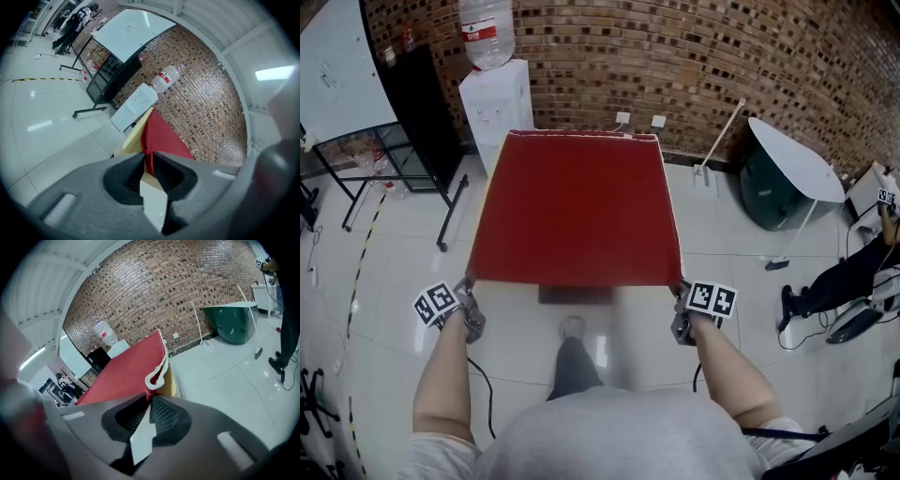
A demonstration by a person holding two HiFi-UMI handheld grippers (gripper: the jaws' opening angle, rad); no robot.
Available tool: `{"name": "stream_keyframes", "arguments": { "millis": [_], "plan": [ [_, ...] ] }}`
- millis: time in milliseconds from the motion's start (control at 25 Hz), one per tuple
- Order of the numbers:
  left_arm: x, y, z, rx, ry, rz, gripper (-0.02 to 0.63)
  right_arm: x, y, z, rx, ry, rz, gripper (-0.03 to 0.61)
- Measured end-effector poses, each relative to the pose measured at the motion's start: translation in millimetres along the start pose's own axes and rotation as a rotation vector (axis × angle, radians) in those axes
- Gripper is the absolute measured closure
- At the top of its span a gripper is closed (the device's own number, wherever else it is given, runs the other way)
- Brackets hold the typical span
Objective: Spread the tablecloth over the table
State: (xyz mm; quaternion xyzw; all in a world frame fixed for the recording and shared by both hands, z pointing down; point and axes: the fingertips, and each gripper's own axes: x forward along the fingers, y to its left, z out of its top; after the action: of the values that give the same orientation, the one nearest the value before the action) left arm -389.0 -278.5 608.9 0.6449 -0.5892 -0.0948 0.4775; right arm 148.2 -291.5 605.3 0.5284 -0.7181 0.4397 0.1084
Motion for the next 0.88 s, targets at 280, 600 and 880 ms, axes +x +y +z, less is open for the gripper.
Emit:
{"name": "stream_keyframes", "arguments": {
  "millis": [280, 600, 880],
  "plan": [
    [-17, 14, -6, -0.028, 0.006, 0.014, 0.535, -8, -3, -7, -0.007, 0.001, -0.017, 0.465],
    [-52, -70, -36, -0.025, 0.052, -0.25, 0.536, -53, -5, -20, -0.223, 0.043, -0.057, 0.564],
    [-91, -255, -86, 0.346, 0.218, -0.623, 0.612, -92, 111, -33, -0.426, 0.09, 0.162, 0.578]
  ]
}}
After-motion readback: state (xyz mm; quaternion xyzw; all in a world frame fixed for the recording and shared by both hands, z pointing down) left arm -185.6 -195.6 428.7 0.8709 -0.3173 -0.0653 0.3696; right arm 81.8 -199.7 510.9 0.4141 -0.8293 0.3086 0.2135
